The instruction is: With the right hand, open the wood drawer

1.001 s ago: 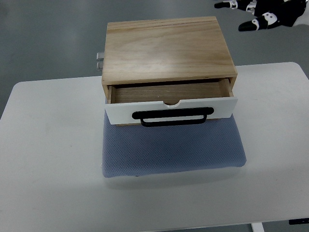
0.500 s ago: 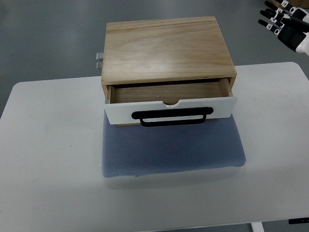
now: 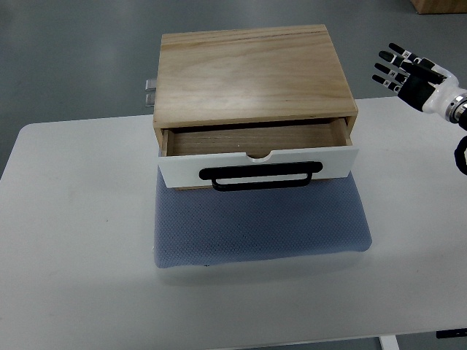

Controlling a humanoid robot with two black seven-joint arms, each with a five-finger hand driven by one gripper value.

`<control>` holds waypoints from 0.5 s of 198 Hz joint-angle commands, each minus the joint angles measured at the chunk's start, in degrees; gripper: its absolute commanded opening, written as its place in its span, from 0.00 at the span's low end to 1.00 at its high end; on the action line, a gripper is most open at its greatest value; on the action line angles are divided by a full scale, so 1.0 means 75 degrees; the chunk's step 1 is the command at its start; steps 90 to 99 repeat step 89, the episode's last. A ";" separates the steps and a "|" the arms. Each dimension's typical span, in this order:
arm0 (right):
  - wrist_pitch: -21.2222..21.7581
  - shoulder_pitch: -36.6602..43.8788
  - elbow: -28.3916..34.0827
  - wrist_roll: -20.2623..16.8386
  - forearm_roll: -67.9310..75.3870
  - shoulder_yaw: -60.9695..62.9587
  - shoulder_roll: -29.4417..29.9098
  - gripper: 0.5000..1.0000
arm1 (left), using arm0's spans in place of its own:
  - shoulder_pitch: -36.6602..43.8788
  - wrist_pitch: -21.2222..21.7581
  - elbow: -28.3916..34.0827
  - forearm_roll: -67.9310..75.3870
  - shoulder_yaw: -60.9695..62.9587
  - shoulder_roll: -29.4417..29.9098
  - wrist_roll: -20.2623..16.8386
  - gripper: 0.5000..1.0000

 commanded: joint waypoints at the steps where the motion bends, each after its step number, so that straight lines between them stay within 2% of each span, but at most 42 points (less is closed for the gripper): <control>1: 0.0012 -0.0087 0.0001 0.0065 -0.0032 0.0000 0.0069 0.91 | 0.0000 0.0000 0.0000 0.0000 0.0000 0.0000 0.0003 1.00; 99: 0.0363 -0.0181 0.0013 0.0065 -0.0021 0.0000 0.0163 0.91 | 0.0000 0.0000 0.0000 0.0000 0.0000 0.0000 0.0003 1.00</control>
